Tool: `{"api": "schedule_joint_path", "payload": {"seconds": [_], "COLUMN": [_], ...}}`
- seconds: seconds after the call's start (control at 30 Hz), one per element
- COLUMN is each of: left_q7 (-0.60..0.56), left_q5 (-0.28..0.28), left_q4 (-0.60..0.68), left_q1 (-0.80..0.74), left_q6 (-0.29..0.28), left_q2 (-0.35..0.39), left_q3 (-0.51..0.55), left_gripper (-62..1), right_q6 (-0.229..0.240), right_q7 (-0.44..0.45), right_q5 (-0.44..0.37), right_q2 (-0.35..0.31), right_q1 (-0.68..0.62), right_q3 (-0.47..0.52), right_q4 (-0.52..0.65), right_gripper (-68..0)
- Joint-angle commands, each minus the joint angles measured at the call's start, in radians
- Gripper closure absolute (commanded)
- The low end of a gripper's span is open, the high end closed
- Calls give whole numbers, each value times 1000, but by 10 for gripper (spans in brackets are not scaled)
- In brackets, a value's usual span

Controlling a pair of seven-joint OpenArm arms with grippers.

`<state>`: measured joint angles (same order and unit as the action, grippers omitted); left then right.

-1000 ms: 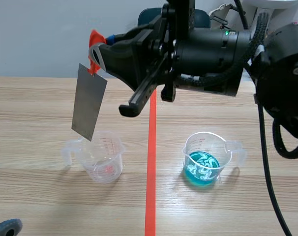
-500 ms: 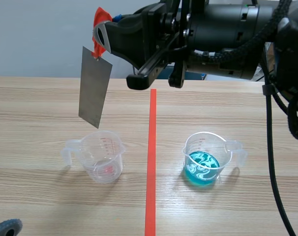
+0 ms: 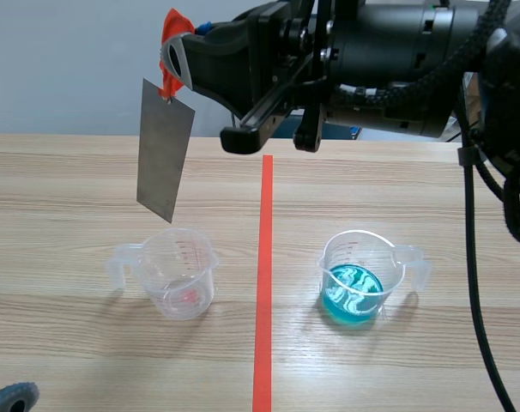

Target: Do the redox reaction experiment

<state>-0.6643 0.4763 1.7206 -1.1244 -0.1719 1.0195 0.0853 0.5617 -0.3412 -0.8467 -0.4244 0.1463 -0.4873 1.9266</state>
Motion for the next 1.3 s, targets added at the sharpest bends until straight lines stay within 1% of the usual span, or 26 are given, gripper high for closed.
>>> {"api": "schedule_joint_path", "payload": {"seconds": [0.0, 0.1, 0.2, 1.27], "left_q7": [-21, -21, -21, -21], "left_q5": [2, 2, 2, 2], "left_q4": [12, 12, 12, 12], "left_q1": [-3, -3, -3, -3], "left_q6": [-2, -2, -2, -2], "left_q2": [-8, -8, -8, -8], "left_q3": [-1, -1, -1, -1], "left_gripper": [-623, -623, -623, -623], "right_q6": [-5, -5, -24, -24], "right_q7": [22, 21, 13, 7], "right_q5": [-21, -21, -21, -21], "right_q2": [-5, -5, -5, -5], "right_q1": [14, 14, 14, 14], "right_q3": [6, 6, 6, 6], "right_q4": [16, 16, 16, 16], "right_gripper": [-10, -10, -10, -10]}}
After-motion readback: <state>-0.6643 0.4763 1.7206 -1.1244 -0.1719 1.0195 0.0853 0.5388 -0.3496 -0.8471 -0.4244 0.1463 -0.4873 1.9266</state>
